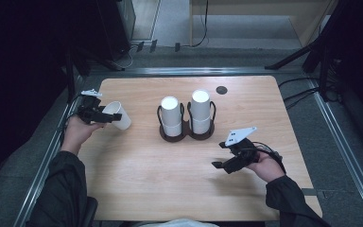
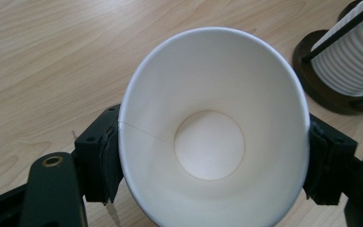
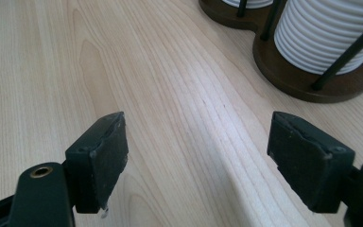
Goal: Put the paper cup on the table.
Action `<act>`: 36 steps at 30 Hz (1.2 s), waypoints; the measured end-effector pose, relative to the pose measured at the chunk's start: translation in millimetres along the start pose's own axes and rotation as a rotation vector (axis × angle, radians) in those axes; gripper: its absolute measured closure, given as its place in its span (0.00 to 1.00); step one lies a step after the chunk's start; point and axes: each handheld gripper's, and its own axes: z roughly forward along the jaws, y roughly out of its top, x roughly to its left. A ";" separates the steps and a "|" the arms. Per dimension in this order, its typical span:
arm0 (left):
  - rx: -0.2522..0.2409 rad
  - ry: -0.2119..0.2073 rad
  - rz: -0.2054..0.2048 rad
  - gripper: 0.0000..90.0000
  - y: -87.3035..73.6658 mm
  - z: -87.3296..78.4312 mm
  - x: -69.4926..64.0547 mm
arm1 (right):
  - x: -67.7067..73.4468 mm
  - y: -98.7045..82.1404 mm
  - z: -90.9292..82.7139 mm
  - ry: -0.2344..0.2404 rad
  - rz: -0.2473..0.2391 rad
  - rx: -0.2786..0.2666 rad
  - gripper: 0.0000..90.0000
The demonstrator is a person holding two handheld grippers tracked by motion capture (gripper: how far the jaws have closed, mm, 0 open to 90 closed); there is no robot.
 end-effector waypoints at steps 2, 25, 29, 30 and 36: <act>0.002 0.004 0.000 0.25 0.8 1.7 -0.5 | 0.3 -1.2 -0.7 -0.003 -0.001 0.002 0.24; 0.083 0.094 0.066 0.22 5.2 17.8 -7.8 | 2.7 -7.2 -7.0 -0.021 0.004 -0.003 0.24; 0.081 0.093 0.067 0.20 5.1 18.8 -8.1 | 2.9 -6.6 -7.1 -0.022 0.001 -0.006 0.24; 0.080 0.089 0.070 0.20 5.0 19.1 -8.2 | 2.9 -6.5 -7.3 -0.023 0.002 -0.006 0.24; 0.076 0.070 0.064 0.14 5.4 20.5 -8.8 | 1.9 -6.9 -8.5 -0.026 0.001 -0.007 0.24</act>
